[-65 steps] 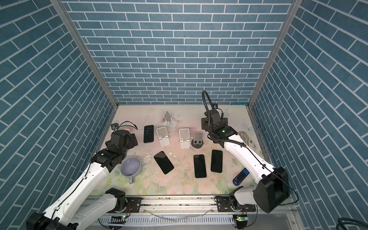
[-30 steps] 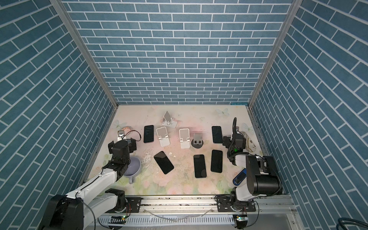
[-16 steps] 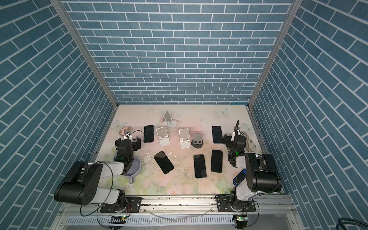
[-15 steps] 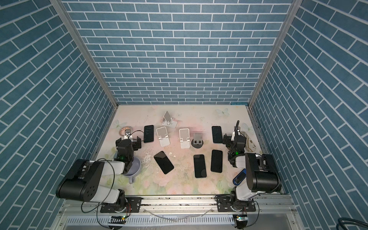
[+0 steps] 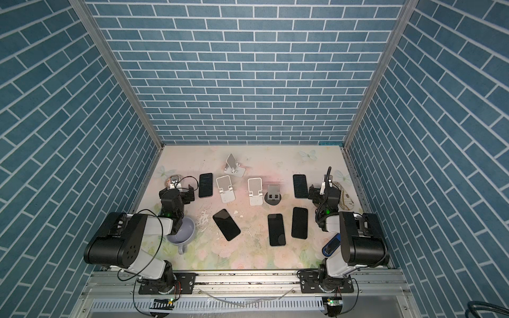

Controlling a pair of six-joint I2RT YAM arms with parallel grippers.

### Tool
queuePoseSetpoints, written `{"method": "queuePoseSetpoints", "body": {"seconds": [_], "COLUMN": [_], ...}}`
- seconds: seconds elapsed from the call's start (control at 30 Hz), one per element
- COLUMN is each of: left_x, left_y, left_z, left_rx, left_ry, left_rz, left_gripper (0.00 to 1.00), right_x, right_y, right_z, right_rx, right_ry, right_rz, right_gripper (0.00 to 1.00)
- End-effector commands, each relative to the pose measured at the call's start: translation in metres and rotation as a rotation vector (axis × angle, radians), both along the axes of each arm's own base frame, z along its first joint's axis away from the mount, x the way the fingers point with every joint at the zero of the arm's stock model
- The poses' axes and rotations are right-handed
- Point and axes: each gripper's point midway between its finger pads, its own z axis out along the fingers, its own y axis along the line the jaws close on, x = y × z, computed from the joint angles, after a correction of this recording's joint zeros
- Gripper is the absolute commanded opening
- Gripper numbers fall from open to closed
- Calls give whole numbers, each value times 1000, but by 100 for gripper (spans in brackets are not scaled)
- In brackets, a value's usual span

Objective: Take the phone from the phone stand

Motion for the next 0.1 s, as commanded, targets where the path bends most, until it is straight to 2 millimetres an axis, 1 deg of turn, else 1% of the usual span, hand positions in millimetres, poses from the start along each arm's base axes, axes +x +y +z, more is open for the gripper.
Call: {"method": "queuePoseSetpoints", "body": {"seconds": [0.0,0.07], "left_x": [2,2], "left_y": [0,0], "left_z": [3,3], "left_rx": [-13,-13], "left_ry": [-8,-10], "left_rz": [1,0], "left_gripper": [100,100], "right_x": [-1,-2], "right_y": [-2,-14], "right_z": [-1,1], "right_rx": [-22,-22], "right_ry": [-8,-17], "right_rz": [4,-72], "right_gripper": [99,99]}}
